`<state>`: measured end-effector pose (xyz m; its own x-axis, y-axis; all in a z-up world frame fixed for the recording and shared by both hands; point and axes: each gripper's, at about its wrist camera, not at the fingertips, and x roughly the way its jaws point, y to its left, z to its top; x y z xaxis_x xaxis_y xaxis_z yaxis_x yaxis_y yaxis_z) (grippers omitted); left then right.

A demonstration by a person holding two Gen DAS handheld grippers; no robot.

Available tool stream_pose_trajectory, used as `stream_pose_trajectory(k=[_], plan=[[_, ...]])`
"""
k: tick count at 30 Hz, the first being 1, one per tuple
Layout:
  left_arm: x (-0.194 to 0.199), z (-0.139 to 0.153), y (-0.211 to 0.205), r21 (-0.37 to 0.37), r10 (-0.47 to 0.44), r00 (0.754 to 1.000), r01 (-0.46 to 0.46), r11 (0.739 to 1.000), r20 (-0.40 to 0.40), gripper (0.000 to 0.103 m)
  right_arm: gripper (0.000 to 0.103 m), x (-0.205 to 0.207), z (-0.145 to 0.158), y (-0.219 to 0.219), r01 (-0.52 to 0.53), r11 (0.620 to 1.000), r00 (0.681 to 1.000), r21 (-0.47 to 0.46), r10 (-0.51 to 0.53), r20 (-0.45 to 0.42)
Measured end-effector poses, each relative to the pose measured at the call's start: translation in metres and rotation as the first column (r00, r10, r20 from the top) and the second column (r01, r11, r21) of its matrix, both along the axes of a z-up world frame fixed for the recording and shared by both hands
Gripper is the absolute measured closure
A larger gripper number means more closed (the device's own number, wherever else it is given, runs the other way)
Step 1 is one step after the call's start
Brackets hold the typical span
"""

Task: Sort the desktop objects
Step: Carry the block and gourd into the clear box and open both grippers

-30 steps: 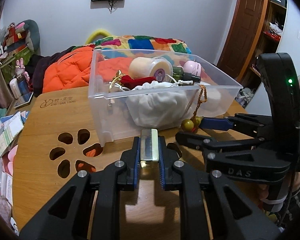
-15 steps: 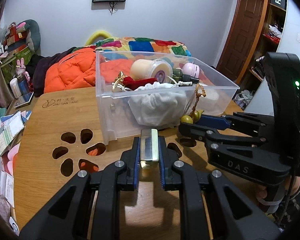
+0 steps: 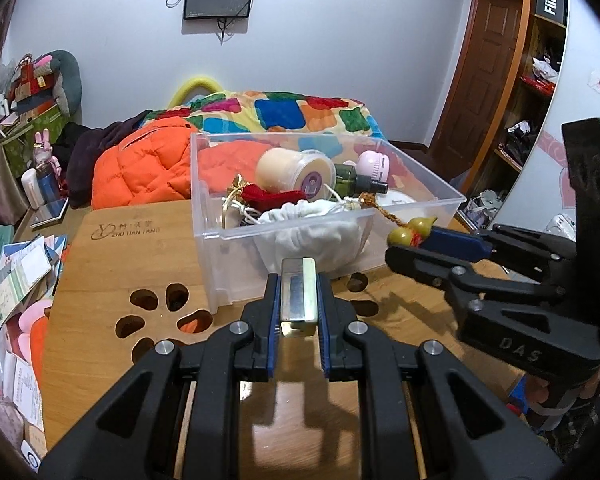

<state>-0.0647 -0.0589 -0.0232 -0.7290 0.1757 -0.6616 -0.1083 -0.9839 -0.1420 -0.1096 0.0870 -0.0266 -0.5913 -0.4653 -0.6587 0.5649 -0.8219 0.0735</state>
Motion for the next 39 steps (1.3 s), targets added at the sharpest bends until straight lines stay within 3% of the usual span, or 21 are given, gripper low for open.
stream_pose_trajectory(k=[9, 12, 24, 39], plan=[[-0.004, 0.011, 0.003, -0.007, -0.007, 1.000, 0.007, 1.000, -0.023, 0.088, 0.074, 0.000, 0.017, 0.008, -0.001, 1.000, 0.999, -0.009, 0.000, -0.045], [-0.007, 0.016, 0.003, 0.020, -0.022, 0.999, 0.022, 1.000, -0.025, 0.088, 0.074, -0.002, 0.020, 0.011, 0.002, 1.000, 0.998, -0.006, -0.002, -0.058], [-0.025, 0.032, 0.000, -0.011, -0.011, 0.999, 0.010, 1.000, -0.050, 0.088, 0.074, -0.020, 0.028, 0.018, 0.015, 1.000, 0.997, -0.001, -0.015, -0.082], [-0.056, 0.031, -0.008, -0.010, 0.001, 0.999, -0.001, 1.000, -0.032, 0.088, 0.074, -0.053, 0.022, 0.021, 0.035, 0.999, 0.998, 0.010, -0.034, -0.059]])
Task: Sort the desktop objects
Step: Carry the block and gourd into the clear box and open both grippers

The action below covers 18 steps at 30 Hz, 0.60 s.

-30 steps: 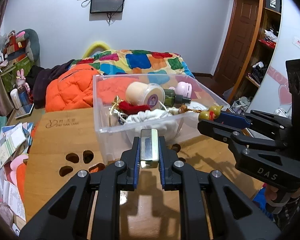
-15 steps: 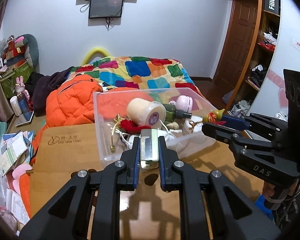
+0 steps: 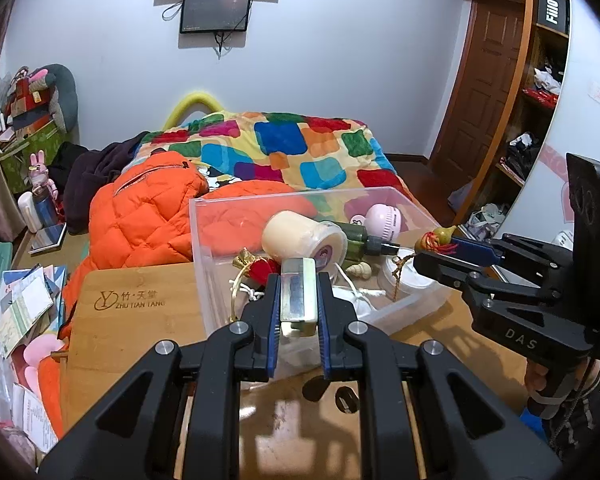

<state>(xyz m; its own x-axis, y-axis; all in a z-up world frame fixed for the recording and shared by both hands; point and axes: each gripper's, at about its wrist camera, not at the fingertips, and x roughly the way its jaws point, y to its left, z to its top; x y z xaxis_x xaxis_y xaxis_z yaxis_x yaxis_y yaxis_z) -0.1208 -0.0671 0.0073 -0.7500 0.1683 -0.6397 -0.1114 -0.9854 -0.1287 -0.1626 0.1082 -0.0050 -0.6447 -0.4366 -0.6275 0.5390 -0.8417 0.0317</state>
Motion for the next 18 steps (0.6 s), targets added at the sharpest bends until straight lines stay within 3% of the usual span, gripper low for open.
stream_pose_trajectory(k=[18], plan=[[-0.032, -0.023, -0.004, 0.002, 0.005, 0.998, -0.005, 1.000, 0.065, 0.088, 0.074, -0.030, -0.021, -0.018, -0.044, 0.999, 0.997, 0.018, 0.043, 0.064]])
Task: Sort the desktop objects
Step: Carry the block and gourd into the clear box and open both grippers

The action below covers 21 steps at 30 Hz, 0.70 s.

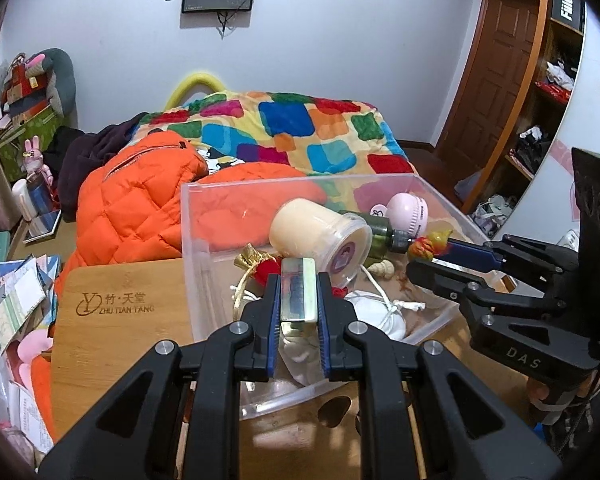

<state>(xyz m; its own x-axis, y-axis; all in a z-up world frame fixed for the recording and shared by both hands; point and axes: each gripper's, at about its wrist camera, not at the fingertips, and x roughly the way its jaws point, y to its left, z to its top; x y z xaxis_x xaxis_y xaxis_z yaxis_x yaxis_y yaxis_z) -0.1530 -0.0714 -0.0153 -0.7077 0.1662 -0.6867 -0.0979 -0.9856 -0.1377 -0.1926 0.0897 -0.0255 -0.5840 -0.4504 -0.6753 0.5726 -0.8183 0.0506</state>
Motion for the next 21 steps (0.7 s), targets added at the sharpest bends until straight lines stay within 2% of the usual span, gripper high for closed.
stream_pose_trajectory(k=[8, 21], plan=[[-0.006, -0.005, 0.005, -0.033, 0.002, 1.000, -0.002, 0.999, 0.001, 0.088, 0.074, -0.009, -0.007, -0.005, -0.013, 1.000, 1.000, -0.005, 0.013, 0.021], [-0.011, -0.011, 0.013, -0.138, 0.025, 0.999, -0.027, 0.990, -0.020, 0.088, 0.074, -0.017, -0.009, -0.015, -0.018, 1.000, 0.999, 0.021, 0.017, 0.040]])
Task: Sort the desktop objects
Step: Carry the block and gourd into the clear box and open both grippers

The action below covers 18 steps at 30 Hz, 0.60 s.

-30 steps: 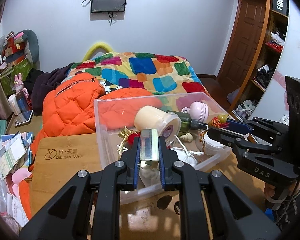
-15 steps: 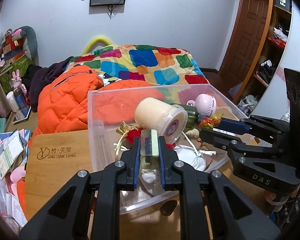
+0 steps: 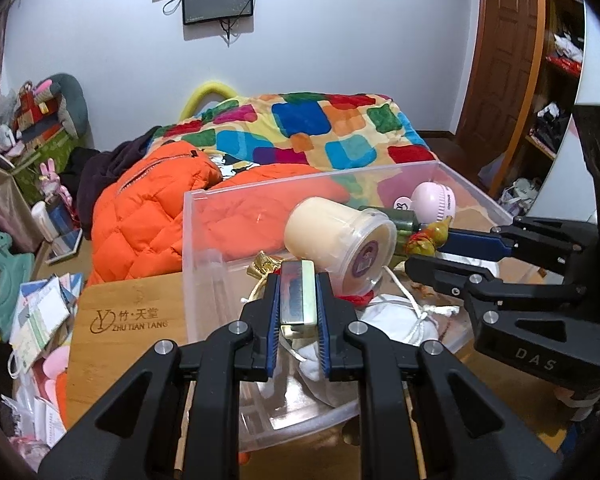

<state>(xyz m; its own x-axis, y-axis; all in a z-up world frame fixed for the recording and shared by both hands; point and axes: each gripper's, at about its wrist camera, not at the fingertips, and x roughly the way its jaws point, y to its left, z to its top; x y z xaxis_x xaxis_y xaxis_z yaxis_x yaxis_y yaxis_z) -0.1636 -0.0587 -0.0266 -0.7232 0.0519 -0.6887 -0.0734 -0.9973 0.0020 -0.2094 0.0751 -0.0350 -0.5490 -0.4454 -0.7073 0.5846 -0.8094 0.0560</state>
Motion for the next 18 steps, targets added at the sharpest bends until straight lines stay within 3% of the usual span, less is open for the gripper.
stream_pose_trajectory(k=[7, 11, 18], plan=[[-0.0005, -0.0021, 0.0023, -0.019, -0.005, 1.000, 0.005, 1.000, -0.014, 0.080, 0.074, -0.0031, -0.0019, 0.0005, 0.006, 1.000, 1.000, 0.003, -0.006, -0.001], [-0.0001, -0.0026, 0.0057, -0.030, -0.008, 1.000, 0.008, 1.000, -0.024, 0.069, 0.070, -0.0047, -0.0029, 0.0016, 0.017, 1.000, 1.000, -0.001, -0.017, -0.002], [0.0007, -0.0028, 0.0055, -0.022, -0.013, 0.999, 0.013, 1.000, -0.031, 0.065, 0.064, -0.0031, -0.0024, 0.0055, 0.036, 0.999, 0.999, -0.003, -0.036, -0.018]])
